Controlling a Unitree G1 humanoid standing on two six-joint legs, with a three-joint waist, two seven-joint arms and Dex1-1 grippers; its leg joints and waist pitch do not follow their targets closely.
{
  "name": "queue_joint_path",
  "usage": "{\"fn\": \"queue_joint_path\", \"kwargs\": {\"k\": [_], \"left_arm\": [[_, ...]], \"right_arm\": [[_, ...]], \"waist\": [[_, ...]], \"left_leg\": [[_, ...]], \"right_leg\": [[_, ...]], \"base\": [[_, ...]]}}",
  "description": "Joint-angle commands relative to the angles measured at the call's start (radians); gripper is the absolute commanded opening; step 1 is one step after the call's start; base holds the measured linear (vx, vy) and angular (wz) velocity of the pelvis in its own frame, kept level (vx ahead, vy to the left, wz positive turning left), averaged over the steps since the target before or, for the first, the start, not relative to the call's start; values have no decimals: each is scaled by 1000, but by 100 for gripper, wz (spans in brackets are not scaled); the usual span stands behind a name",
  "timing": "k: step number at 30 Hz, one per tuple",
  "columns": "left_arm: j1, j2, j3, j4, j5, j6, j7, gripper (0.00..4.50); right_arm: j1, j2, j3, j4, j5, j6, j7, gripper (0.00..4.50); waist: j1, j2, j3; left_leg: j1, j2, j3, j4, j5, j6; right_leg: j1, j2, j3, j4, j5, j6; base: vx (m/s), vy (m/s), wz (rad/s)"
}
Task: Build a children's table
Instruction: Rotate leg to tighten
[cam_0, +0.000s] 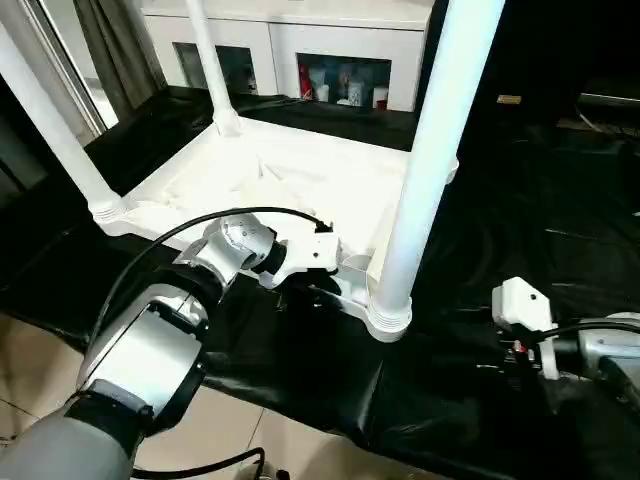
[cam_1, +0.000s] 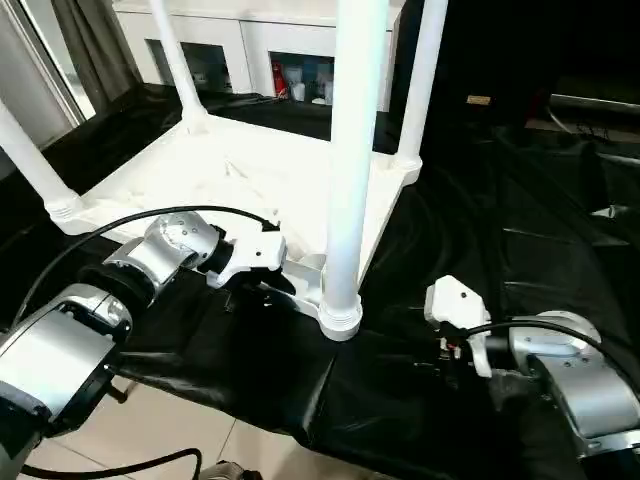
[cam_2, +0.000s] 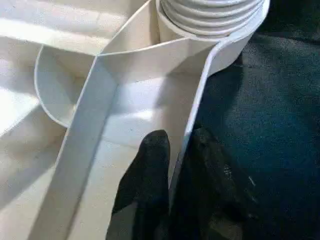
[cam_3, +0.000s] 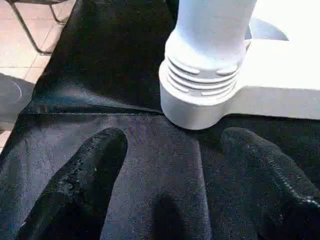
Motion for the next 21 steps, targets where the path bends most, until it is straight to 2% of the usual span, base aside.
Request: {"fn": "queue_joint_path", "kwargs": {"k": [1,3,4,5,6,7,9,12,14,16,17,18,19,20,21], "left_arm": [[-4,4,31,22,-4,58,50,50],[-3,4,34,25,-3,79,58,47],[2,7,30,29,3,120,57,43],[16,5,45,30,-11,169,40,36],[16,5,45,30,-11,169,40,36],[35,-13,82,22,-49,214,34,33],[48,-26,102,15,-68,240,45,27],[74,-44,129,-9,-92,271,87,21],[95,-57,143,-30,-107,291,115,13],[160,-60,130,-117,-104,239,78,6],[162,-60,129,-120,-103,237,76,2],[193,-52,117,-158,-99,187,44,2],[233,-41,110,-205,-97,115,23,0],[235,-40,110,-207,-97,110,23,0],[248,-37,110,-222,-97,78,26,0]], "right_arm": [[-27,9,4,-13,12,-2,1,350],[-33,14,1,-5,15,-4,-2,350],[-44,22,-7,11,14,-7,-18,350],[-61,36,-18,44,1,-17,-57,350],[-61,36,-18,44,1,-17,-57,350],[-82,54,-27,85,-12,-26,-94,350],[-96,69,-31,116,-25,-33,-122,350],[-122,101,-39,166,-56,-48,-193,350],[-140,120,-52,193,-61,-12,-243,350],[-139,132,-44,198,-60,-24,-251,350],[-139,132,-43,198,-60,-25,-251,350],[-135,140,-37,195,-54,-35,-248,350],[-134,160,-35,196,-42,-38,-253,378],[-134,162,-35,196,-41,-38,-253,385],[-134,173,-36,196,-34,-34,-258,388]], "waist": [[3,-36,-65],[1,-35,-62],[0,-44,-62],[1,-45,-62],[-2,-44,-61],[-5,-49,-62],[-10,-48,-61],[-19,-49,-64],[-21,-51,-66],[-21,-55,-65],[-22,-56,-65],[-22,-58,-65],[-24,-54,-64],[-28,-68,-64],[-28,-57,-64]], "left_leg": [[4,30,-20,-56,-149,112],[4,29,-21,-57,-154,108],[3,28,-20,-58,-156,106],[3,29,-21,-58,-153,103],[1,26,-21,-59,-143,101],[1,26,-20,-59,-144,98],[2,25,-20,-59,-143,97],[0,26,-20,-59,-127,111],[0,24,-19,-57,-120,118],[0,27,-19,-58,-116,129],[-1,27,-18,-57,-118,133],[-2,29,-19,-58,-118,139],[-2,30,-19,-60,-126,138],[-3,31,-18,-60,-131,139],[-2,33,-20,-63,-136,134]], "right_leg": [[50,-62,30,-85,-100,-245],[50,-63,30,-87,-131,-239],[51,-62,31,-90,-149,-230],[51,-63,32,-88,-150,-230],[48,-64,29,-88,-160,-230],[50,-64,30,-90,-164,-229],[48,-64,29,-90,-158,-239],[48,-62,28,-85,-93,-263],[52,-62,29,-83,-69,-271],[52,-63,30,-82,-63,-268],[53,-63,30,-83,-64,-267],[53,-63,30,-85,-73,-259],[51,-63,29,-85,-86,-254],[52,-63,29,-86,-91,-250],[49,-64,29,-86,-106,-246]], "base": [[0,0,0],[0,0,0],[0,0,0],[0,0,0],[0,0,0],[0,0,0],[0,0,0],[0,0,0],[0,0,0],[0,0,0],[0,0,0],[0,0,0],[0,0,0],[0,0,0],[0,0,0]]}}
